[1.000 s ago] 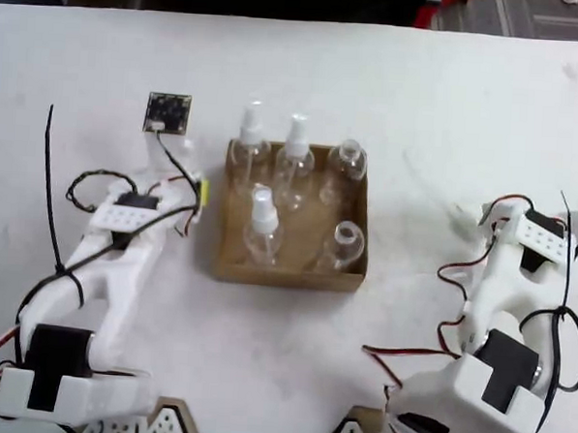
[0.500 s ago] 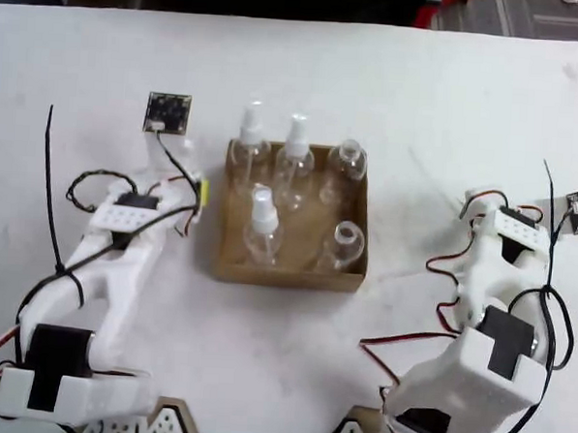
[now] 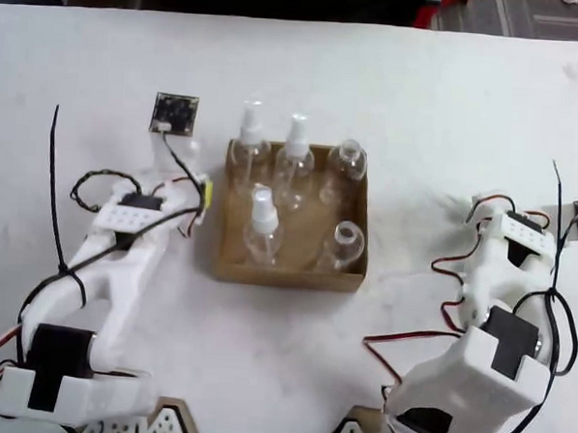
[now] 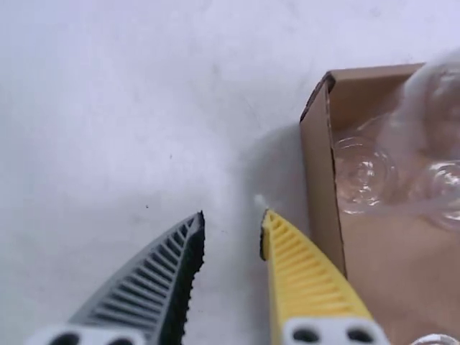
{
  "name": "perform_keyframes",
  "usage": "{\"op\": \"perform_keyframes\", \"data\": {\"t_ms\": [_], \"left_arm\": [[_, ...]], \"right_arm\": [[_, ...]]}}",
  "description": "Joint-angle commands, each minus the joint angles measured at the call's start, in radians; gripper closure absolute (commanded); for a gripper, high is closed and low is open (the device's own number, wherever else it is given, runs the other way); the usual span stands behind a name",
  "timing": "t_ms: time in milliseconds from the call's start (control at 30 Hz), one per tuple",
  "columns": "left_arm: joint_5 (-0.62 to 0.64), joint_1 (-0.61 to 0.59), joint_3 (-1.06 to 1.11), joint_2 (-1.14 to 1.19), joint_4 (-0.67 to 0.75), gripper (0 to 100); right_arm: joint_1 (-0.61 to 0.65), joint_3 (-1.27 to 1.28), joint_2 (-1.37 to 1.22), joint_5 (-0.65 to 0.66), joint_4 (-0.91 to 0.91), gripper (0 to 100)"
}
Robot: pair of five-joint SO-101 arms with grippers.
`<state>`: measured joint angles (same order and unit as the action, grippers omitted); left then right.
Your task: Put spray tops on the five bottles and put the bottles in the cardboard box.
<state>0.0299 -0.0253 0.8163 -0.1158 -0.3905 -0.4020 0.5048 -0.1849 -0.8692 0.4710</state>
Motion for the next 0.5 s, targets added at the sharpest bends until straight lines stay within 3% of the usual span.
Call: {"op": "perform_keyframes", "data": {"t_ms": [0, 467], "left_arm": [[-0.04, 0.015, 0.0, -0.022, 0.02, 88], [-0.04, 0.015, 0.0, -0.021, 0.02, 88]], "right_arm": [[-0.031, -0.005, 0.013, 0.003, -0.004, 95.8], [-0.045, 0.127, 0.252, 0.003, 0.019, 97.7]]}}
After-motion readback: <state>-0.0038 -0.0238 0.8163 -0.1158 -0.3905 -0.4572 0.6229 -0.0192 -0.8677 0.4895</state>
